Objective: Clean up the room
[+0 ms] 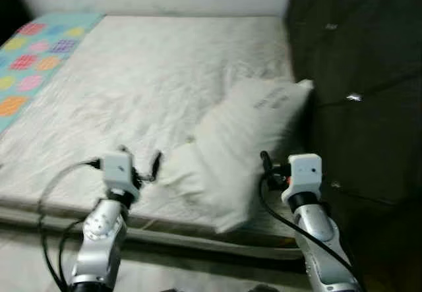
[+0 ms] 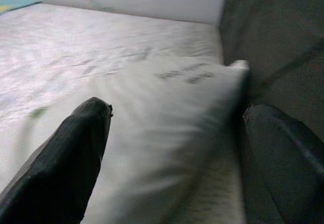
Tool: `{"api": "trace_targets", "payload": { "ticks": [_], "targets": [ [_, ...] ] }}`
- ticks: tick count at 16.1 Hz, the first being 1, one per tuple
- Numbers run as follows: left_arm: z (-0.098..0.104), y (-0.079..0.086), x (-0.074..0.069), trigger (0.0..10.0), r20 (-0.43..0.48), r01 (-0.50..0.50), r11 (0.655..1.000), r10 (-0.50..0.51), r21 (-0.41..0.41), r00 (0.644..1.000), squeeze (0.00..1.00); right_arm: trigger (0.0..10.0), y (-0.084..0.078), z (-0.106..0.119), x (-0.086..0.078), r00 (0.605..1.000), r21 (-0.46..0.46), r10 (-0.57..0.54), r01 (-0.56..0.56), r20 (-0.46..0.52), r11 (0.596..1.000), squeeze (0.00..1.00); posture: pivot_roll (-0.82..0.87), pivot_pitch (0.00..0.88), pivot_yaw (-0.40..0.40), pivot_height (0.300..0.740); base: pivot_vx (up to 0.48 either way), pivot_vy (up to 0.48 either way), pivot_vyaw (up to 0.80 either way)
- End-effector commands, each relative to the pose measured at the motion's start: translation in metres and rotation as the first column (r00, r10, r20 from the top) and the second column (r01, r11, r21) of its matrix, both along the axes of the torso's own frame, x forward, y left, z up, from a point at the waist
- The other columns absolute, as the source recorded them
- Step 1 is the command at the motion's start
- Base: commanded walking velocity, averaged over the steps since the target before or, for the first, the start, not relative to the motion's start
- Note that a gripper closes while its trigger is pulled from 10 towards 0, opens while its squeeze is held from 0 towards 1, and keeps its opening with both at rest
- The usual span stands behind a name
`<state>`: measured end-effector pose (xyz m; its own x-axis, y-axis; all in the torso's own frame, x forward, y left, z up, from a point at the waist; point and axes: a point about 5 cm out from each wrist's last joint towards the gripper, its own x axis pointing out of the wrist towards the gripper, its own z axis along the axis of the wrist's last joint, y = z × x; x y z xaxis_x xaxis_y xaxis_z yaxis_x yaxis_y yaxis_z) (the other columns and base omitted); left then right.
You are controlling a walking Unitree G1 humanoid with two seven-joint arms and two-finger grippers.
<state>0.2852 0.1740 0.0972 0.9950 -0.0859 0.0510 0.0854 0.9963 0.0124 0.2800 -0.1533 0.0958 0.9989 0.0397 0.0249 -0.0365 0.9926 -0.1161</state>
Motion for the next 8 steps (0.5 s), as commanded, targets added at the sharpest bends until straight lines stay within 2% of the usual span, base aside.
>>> {"api": "trace_targets", "payload": {
  "ticks": [1,4,5,8],
  "targets": [
    [-0.004,0.002,-0.006,10.0,-0.022,-0.039,0.999,0.039,0.009,0.999,0.00,10.0,-0.006,0.002,-0.002,1.000,0.010,-0.015,0.015,0.001,1.000,0.00,-0.05,0.123,0.057,0.731,0.000,0.000,0.00],
    [0.000,0.005,-0.012,10.0,-0.020,-0.022,1.000,0.022,-0.017,1.000,0.00,10.0,-0.004,0.003,-0.002,1.000,0.020,-0.018,0.017,0.004,1.000,0.00,-0.04,0.125,0.058,0.731,0.000,0.000,0.00],
    [0.004,0.001,-0.014,10.0,-0.011,-0.003,1.000,0.003,-0.023,1.000,0.00,10.0,-0.003,0.004,-0.002,1.000,0.032,-0.019,0.019,0.003,0.999,0.00,-0.03,0.126,0.058,0.731,0.000,0.292,0.00],
    [0.006,-0.007,-0.015,10.0,-0.014,0.022,0.999,-0.022,-0.039,1.000,0.00,10.0,-0.002,0.003,-0.002,1.000,0.042,-0.017,0.017,0.000,0.999,0.00,-0.03,0.125,0.058,0.731,0.000,0.452,-0.51]
  ]
}}
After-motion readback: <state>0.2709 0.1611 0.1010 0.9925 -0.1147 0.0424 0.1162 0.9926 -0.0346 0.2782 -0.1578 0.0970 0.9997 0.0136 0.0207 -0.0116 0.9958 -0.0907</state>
